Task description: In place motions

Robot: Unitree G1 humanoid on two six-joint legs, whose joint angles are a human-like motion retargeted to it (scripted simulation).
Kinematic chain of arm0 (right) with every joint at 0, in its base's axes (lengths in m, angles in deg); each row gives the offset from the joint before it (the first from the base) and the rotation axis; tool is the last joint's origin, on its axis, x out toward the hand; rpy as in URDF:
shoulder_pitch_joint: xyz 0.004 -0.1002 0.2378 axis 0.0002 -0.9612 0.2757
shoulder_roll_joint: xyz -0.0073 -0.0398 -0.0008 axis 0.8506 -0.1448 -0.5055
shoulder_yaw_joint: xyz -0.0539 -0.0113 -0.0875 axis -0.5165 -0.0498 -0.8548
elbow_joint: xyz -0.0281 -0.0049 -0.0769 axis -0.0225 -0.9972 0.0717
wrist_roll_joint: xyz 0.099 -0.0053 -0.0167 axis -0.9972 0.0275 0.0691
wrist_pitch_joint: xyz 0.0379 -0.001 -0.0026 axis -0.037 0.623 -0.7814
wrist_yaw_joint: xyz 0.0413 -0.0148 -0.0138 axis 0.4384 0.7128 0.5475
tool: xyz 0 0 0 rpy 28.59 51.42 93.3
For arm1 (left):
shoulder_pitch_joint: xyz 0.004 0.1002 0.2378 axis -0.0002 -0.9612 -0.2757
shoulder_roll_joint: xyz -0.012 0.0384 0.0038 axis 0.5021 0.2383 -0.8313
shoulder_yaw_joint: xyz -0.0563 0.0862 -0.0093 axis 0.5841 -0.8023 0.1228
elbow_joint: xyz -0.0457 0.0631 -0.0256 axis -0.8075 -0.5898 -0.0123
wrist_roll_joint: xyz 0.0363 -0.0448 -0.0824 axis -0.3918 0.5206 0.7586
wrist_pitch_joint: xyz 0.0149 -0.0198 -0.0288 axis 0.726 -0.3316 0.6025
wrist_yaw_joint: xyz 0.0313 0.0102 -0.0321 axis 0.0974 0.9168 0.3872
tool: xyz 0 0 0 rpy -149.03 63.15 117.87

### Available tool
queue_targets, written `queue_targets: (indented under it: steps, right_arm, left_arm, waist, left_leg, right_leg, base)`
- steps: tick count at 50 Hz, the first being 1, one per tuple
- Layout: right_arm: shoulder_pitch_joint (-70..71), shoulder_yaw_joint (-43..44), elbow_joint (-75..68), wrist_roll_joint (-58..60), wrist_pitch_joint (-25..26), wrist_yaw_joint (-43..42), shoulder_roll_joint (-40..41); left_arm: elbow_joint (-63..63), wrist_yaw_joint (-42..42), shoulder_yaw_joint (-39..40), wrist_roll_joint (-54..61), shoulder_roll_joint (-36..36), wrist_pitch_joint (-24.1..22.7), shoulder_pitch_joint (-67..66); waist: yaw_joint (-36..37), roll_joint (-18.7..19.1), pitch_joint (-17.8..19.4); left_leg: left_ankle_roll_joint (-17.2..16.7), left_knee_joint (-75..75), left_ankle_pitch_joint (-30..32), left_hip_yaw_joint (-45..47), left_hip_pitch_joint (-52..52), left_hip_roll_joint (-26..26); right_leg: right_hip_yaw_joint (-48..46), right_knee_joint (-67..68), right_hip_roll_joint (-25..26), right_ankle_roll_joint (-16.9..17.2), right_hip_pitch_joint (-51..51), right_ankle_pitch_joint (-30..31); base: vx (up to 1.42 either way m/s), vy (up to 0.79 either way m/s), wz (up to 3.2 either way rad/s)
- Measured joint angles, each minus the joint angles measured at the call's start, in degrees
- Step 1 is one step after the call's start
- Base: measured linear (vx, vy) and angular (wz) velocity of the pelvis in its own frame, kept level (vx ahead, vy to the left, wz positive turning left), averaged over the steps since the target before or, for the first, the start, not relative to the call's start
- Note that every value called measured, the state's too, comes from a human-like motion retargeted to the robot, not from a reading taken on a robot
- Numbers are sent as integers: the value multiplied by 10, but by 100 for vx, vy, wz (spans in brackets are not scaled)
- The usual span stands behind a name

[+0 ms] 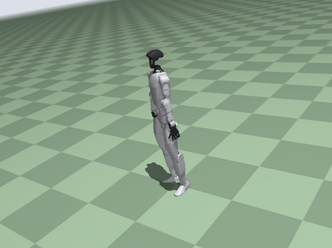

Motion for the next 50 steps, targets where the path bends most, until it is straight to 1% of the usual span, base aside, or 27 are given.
queue_targets:
  steps: [9,24,50]
  right_arm:
    - [-4,-4,0,-2,0,3,5]
    - [-5,-5,7,0,-4,4,0]
    - [-4,-9,6,3,-5,3,4]
  left_arm:
    - [-4,4,-9,-15,0,2,-5]
    - [8,6,-11,-7,-3,0,-3]
    - [5,9,-13,-9,-4,1,-5]
  waist:
    - [0,0,3]
    - [6,1,9]
    - [6,5,8]
  left_leg:
    - [0,0,0,4,2,2]
    - [1,2,1,3,3,1]
    - [1,2,0,6,2,0]
  right_leg:
    - [4,1,1,-1,-1,2]
    - [2,1,-1,0,2,3]
    - [4,1,-2,0,-1,4]
  base:
    - [0,0,0]
    - [0,0,0]
    - [0,0,0]
